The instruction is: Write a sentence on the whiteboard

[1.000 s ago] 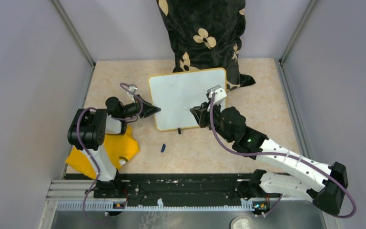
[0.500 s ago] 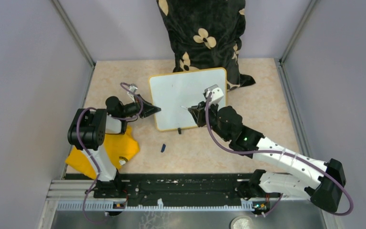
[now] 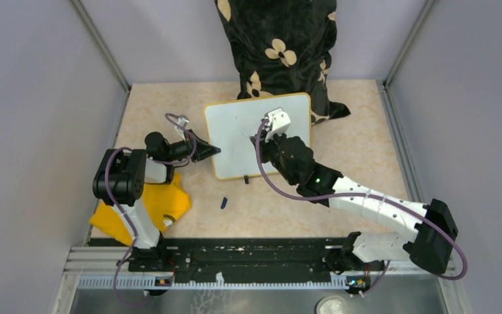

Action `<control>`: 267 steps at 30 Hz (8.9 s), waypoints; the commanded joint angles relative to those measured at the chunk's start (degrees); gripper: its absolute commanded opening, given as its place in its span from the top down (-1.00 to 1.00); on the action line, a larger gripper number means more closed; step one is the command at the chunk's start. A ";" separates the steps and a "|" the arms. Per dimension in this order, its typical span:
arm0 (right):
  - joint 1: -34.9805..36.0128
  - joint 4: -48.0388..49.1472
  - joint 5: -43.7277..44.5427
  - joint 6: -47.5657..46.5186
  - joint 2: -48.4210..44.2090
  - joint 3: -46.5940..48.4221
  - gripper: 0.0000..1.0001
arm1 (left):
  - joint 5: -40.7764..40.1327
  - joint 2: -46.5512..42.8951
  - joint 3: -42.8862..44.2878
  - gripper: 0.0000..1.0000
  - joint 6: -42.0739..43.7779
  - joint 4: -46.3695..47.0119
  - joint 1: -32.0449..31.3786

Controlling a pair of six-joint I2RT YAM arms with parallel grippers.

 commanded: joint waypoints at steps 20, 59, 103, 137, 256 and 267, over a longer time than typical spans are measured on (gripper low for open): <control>-0.89 13.40 -11.97 -3.60 5.70 4.55 1.00 | -0.24 -0.04 0.64 0.84 3.94 -1.93 -0.53; 6.11 20.83 13.51 -11.06 19.41 10.67 1.00 | -0.51 0.27 0.55 0.94 3.33 -1.04 -0.62; 6.08 17.98 17.26 -9.55 27.27 15.30 1.00 | -0.56 0.34 0.55 1.00 3.15 -0.87 -0.64; 6.06 12.76 16.10 -6.55 28.22 13.94 1.00 | -0.67 0.49 0.46 1.00 2.64 -0.16 -0.62; 1.69 16.90 9.60 -6.63 22.34 10.52 1.00 | -1.00 0.78 0.39 1.00 2.89 -0.42 -0.62; 0.88 16.53 9.03 -5.41 23.38 10.34 1.00 | -0.89 0.73 0.46 1.00 2.89 -0.32 -0.62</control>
